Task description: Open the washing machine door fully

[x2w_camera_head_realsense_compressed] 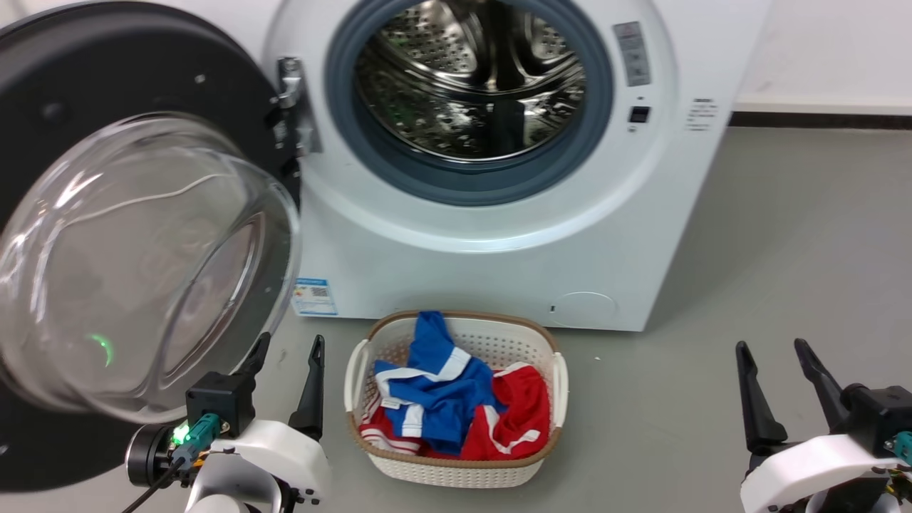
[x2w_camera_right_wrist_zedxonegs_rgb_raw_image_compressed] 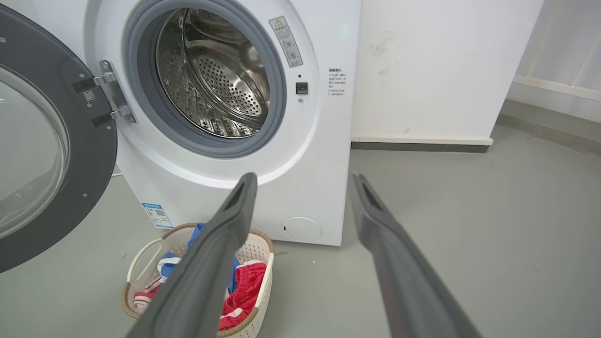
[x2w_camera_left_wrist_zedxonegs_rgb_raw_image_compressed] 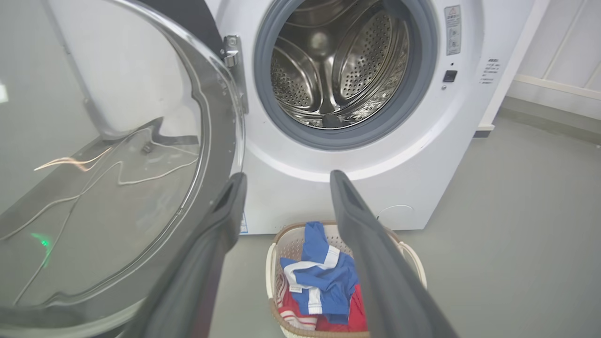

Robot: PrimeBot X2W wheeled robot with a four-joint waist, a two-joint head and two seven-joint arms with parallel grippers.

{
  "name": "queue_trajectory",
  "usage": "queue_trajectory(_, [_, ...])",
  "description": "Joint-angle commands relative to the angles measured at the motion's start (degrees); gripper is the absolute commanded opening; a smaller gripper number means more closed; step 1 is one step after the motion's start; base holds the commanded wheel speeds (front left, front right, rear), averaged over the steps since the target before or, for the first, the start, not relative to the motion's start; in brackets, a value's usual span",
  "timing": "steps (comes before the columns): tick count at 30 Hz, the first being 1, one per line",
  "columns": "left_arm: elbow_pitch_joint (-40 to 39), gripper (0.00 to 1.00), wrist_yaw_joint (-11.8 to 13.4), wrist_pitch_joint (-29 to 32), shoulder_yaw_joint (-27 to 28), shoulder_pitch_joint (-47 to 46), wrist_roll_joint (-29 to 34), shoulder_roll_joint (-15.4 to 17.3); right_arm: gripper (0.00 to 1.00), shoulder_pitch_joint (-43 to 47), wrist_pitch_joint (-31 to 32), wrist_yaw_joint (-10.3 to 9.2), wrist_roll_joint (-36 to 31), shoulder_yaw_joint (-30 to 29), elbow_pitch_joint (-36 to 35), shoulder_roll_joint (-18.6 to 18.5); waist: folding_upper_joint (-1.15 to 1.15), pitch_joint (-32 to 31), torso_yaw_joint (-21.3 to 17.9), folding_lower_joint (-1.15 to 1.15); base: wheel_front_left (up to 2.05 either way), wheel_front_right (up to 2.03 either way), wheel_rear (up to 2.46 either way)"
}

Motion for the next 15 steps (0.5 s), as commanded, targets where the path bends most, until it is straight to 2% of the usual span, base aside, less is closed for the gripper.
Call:
queue_trajectory(1, [0.1,1.0,0.3,-0.4,0.1,0.0,0.4,0.1,1.0,0.2,0.2,-0.01,-0.1,0.3,-0.1,0.0,0.0,-0.2,-1.7,0.0,0.0,0.0,0.0])
queue_trajectory(8, [0.1,1.0,1.1,-0.8,0.0,0.0,1.0,0.7,1.0,-0.3,0.6,-0.01,-0.6,1.2,-0.5,0.0,0.0,0.4,-3.9,0.0,0.0,0.0,0.0])
queue_trajectory(15, [0.0,1.0,1.5,-1.0,0.0,-0.4,0.9,0.9,1.0,-1.2,0.1,-0.01,-0.7,1.5,-0.7,0.0,0.0,0.8,-4.5,0.0,0.0,0.0,0.0])
